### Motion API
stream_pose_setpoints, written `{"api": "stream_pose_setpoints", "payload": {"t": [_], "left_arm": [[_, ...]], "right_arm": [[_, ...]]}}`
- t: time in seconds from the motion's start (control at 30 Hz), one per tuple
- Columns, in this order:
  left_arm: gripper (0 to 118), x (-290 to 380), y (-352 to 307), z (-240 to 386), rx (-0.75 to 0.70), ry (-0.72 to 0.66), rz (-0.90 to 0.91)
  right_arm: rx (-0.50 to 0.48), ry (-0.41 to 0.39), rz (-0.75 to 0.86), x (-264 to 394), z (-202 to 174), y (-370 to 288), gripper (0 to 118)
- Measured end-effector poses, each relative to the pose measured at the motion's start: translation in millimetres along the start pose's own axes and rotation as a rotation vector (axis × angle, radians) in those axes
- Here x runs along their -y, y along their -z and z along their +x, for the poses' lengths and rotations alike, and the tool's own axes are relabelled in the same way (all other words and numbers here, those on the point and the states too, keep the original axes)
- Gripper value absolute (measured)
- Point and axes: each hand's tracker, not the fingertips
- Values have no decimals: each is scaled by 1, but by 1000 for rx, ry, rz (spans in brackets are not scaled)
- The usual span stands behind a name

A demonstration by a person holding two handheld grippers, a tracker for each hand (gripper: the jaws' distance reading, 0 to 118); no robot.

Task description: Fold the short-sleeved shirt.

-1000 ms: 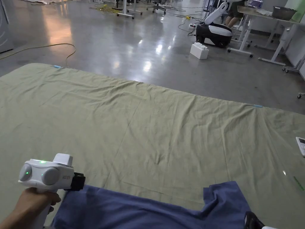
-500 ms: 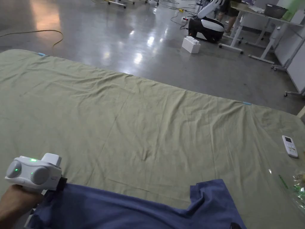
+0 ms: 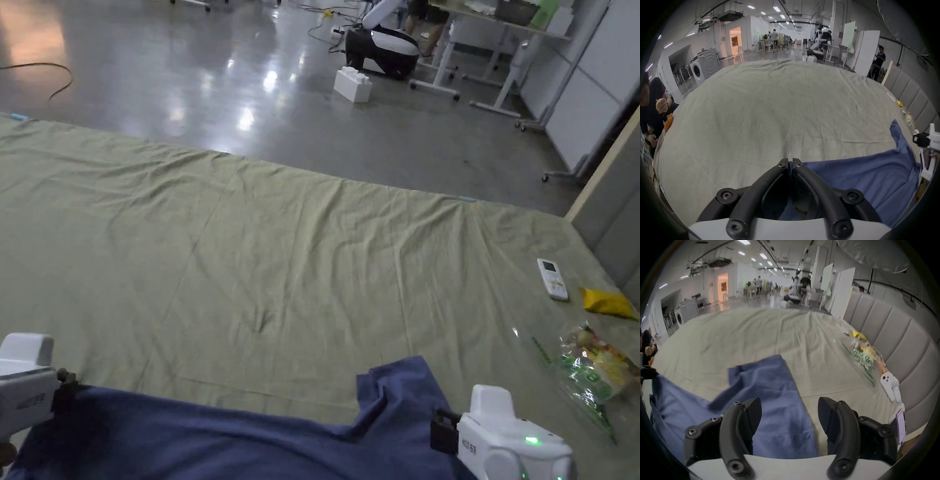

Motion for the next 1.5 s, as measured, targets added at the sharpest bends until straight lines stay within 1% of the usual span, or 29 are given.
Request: {"api": "stream_pose_setpoints", "payload": {"t": [0.07, 0.1, 0.13, 0.17, 0.2, 0.23, 0.27, 0.3, 0.37, 0.4, 0.43, 0.47, 0.5, 0.53, 0.63, 0.77, 0.83, 1.0, 1.13, 1.27, 1.37, 1.47, 1.5], "left_arm": [[4, 2, -8, 0, -2, -3, 20], [4, 1, -12, 2, -2, -3, 24], [4, 2, -15, 2, -1, -8, 28], [4, 3, -17, 2, -2, -16, 35], [4, 4, -19, 1, -2, -18, 37], [4, 4, -21, 2, -4, -19, 38], [4, 6, -22, 3, -7, -14, 40], [4, 7, -23, 4, -9, 0, 36], [4, 9, -24, 5, -19, 21, 27], [4, 10, -24, 5, -19, 22, 24], [4, 11, -25, 4, -18, 21, 23], [4, 12, -25, 4, -17, 17, 21], [4, 14, -25, 4, -18, 12, 21], [4, 14, -25, 4, -18, 8, 20], [4, 15, -29, 4, -17, 2, 25], [4, 13, -39, 4, -7, 16, 48], [4, 13, -47, 2, 0, 13, 57], [4, 18, -75, -4, 5, 14, 108], [4, 29, -96, -14, 35, -17, 135], [4, 46, -117, -22, 51, -38, 160], [4, 63, -131, -27, 62, -31, 155], [4, 81, -134, -37, 74, -25, 132], [4, 89, -136, -38, 82, -21, 118]], "right_arm": [[0, -11, -67, -6, 6, 25, 76], [-24, -23, -95, -8, 7, 34, 76], [-47, -16, -127, -10, 9, 44, 76], [-57, -14, -150, -11, 9, 53, 73], [-52, -19, -176, -12, 8, 59, 63], [-26, -39, -203, -13, 6, 65, 50], [-25, -63, -228, -13, 2, 68, 38], [-66, -53, -222, -12, 1, 68, 32], [-60, -65, -211, -12, -4, 67, 28], [-75, -82, -205, -12, -5, 66, 26], [-97, -84, -200, -10, -6, 68, 16], [-104, -81, -196, -8, -5, 67, 3], [-91, -86, -187, -6, -4, 66, 3], [-99, -78, -169, -4, -1, 63, 3], [-100, -4, -104, 1, 8, 44, 2], [-129, 21, -37, 5, 22, 6, 2], [-135, 48, -2, 8, 31, -18, 2], [-154, 38, 60, 20, 45, -72, 2], [-134, 55, 99, 38, 49, -119, 2], [-133, 19, 126, 64, 50, -158, 2], [-125, 7, 114, 86, 50, -181, 2], [-117, 14, 51, 108, 50, -192, 2], [-114, -4, 35, 117, 50, -193, 2]]}}
